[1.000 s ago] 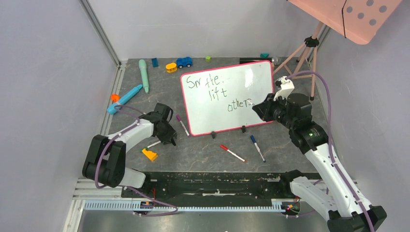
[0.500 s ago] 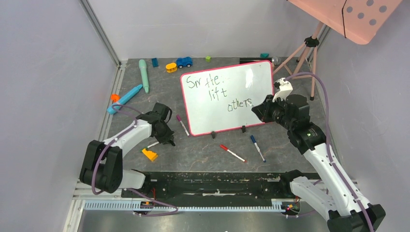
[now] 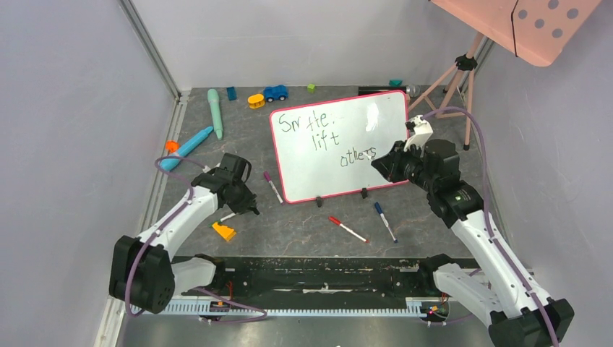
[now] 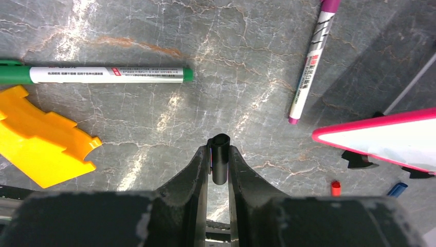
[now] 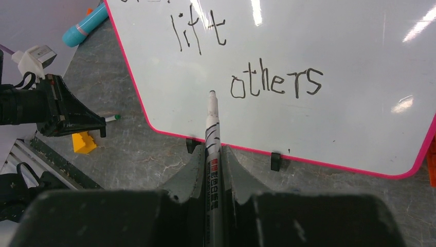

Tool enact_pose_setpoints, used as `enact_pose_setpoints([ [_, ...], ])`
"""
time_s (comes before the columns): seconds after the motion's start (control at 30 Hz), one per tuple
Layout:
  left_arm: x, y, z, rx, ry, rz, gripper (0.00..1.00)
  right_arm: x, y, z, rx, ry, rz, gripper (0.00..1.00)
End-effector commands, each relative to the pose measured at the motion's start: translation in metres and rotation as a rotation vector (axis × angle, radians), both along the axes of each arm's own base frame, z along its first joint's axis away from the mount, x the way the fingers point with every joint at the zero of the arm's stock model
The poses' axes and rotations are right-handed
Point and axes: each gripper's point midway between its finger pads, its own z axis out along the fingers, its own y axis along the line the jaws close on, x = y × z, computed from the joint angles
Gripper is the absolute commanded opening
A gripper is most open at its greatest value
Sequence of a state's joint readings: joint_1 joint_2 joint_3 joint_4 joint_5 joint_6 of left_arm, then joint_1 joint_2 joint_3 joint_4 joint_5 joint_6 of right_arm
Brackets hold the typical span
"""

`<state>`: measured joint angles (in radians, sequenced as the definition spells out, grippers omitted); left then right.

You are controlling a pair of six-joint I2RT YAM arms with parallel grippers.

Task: Write a sentence on the whiteboard
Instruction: Close the whiteboard marker at the center of the board.

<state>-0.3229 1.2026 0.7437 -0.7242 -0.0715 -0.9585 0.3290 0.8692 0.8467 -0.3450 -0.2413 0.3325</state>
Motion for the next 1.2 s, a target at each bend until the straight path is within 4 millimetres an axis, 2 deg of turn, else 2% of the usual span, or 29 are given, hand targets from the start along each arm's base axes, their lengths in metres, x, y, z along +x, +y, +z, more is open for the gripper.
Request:
enact_pose_setpoints([
  [0.0, 0.006, -0.003, 0.030, -0.033, -0.067, 0.032, 0.02, 0.004, 0.009, 0.008, 0.037, -0.023, 0.037, 0.00],
  [0.43, 0.003, -0.006, 0.070, -0.125, -0.100, 0.180, 0.02, -0.004, 0.033, -0.001, 0.030, 0.008, 0.114, 0.00],
  [0.83, 0.006, -0.031, 0.110, -0.342, -0.123, 0.282, 0.02, -0.018, 0.081, -0.008, -0.002, -0.013, 0.212, 0.00],
  [1.03, 0.010, -0.046, 0.123, -0.456, -0.070, 0.370, 0.02, -0.021, 0.095, -0.006, -0.012, -0.044, 0.240, 0.00],
  [1.17, 0.015, -0.047, 0.134, -0.517, -0.081, 0.456, 0.02, -0.025, 0.106, -0.003, -0.024, -0.070, 0.266, 0.00],
])
